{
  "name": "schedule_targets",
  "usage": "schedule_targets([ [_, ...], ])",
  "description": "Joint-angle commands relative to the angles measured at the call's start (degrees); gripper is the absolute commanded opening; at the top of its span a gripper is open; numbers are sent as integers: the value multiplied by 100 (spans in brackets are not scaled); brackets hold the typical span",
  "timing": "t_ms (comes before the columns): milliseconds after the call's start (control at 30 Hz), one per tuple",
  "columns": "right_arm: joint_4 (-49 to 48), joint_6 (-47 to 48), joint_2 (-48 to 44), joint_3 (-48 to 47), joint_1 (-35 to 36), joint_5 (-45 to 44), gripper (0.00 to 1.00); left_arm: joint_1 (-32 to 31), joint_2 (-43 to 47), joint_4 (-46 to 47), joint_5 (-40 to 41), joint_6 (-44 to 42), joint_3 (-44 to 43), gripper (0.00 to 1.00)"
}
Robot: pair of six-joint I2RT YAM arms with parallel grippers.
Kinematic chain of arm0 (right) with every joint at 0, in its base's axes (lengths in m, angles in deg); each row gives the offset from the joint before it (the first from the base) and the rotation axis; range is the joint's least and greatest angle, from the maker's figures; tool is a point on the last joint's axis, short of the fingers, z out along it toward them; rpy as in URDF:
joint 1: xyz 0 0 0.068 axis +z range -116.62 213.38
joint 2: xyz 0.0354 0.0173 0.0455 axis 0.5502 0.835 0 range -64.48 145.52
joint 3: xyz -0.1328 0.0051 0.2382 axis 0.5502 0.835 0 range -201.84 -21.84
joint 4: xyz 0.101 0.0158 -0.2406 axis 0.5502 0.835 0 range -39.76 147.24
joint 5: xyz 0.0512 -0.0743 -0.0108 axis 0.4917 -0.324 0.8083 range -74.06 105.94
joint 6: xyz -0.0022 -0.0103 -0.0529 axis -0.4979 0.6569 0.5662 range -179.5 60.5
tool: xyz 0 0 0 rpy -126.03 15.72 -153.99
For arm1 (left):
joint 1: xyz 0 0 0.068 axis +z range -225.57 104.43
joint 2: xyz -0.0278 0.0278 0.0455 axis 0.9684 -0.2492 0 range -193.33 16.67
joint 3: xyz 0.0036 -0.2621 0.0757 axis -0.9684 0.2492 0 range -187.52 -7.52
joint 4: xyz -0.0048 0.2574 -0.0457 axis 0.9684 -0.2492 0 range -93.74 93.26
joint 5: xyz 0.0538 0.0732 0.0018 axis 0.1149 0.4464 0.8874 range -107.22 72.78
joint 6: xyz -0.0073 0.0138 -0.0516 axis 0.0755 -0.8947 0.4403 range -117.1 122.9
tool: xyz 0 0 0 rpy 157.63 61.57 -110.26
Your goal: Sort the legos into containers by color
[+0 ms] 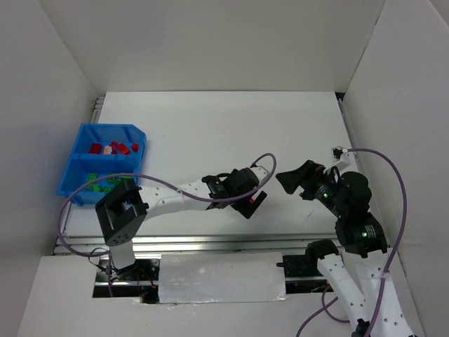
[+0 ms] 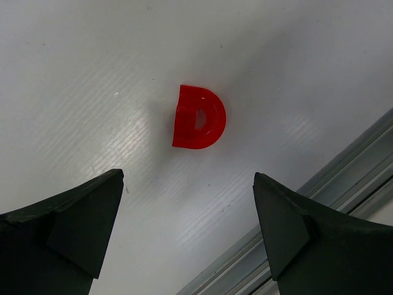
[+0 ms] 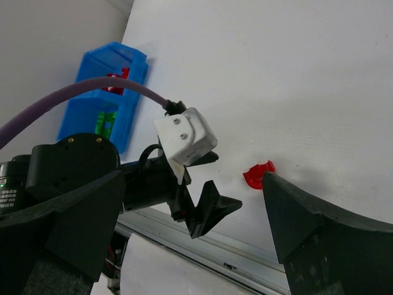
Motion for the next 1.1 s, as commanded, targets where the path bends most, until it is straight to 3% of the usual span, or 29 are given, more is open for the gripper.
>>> schedule_targets([
  [0, -77, 65, 48, -87, 35, 152, 100, 30, -225, 292, -385, -410, -315, 100],
  [400, -112, 73, 48, -131, 53, 170, 100, 118, -1192, 345, -386, -349, -623, 100],
  [767, -183, 64, -4, -104, 62, 267, 100, 232, -1615, 715, -429, -436, -746, 85],
  [900, -104, 91, -48, -183, 53, 223, 100, 294, -1659, 461, -456, -419, -869, 41],
  [967, -78, 91, -66, -245, 53, 232, 100, 311, -1536, 433, -438, -419, -738, 26],
  [1000, -77, 91, -83, -262, 53, 232, 100, 320, -1379, 398, -395, -393, -677, 12],
  [1067, -103, 56, -92, -280, 53, 240, 100, 381, -1185, 293, -263, -349, -493, 0],
])
